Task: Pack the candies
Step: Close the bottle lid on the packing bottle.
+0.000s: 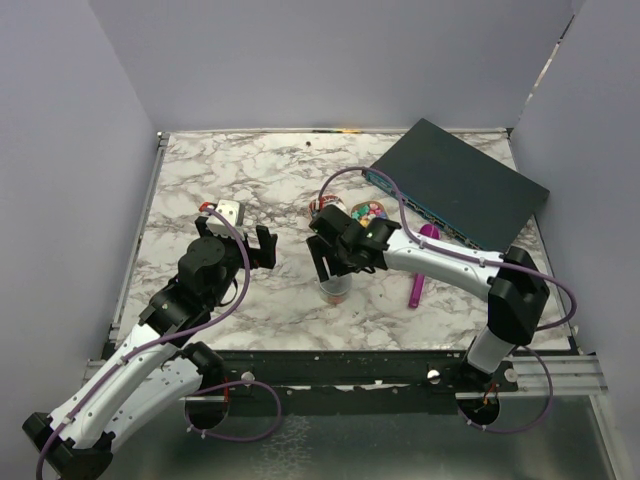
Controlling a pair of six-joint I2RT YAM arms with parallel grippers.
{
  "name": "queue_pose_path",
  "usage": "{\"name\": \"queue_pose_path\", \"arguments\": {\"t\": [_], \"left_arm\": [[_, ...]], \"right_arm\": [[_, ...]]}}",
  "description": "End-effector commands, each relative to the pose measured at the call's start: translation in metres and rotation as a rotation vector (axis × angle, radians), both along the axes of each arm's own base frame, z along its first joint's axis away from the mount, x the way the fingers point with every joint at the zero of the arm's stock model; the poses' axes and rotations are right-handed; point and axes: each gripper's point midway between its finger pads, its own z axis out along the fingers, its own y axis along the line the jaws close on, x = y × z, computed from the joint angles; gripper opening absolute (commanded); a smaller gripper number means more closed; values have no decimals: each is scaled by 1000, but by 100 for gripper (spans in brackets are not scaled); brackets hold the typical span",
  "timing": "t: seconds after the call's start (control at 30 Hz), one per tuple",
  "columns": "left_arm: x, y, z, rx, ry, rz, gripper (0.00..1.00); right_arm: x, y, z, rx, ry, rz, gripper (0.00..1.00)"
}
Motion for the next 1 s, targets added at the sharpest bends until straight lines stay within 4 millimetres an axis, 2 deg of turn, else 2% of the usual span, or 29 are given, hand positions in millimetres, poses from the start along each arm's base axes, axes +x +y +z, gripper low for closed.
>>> {"name": "queue_pose_path", "arguments": {"t": [0.0,0.37,0.5,0.67,0.8,0.97], "left_arm": [[0,4,0,12,-4,14,99],[1,5,-1,13,-3,16,99],[1,5,-1,14,-3,17,99],[1,5,-1,16,-3,18,99],[1,5,-1,15,-3,17,99],[1,4,-2,16,1,15,99]], "right_arm": [[-3,1,-14,-21,14,-5,74],[-7,1,-38,-44,49,7,69],[-14,-5,-56,-64,81,4,67],[-21,-11,-66,-71,104,-2,63],[-22,-14,-64,-75,101,-7,61],[-13,-6,-40,-42,61,-9,61]]}}
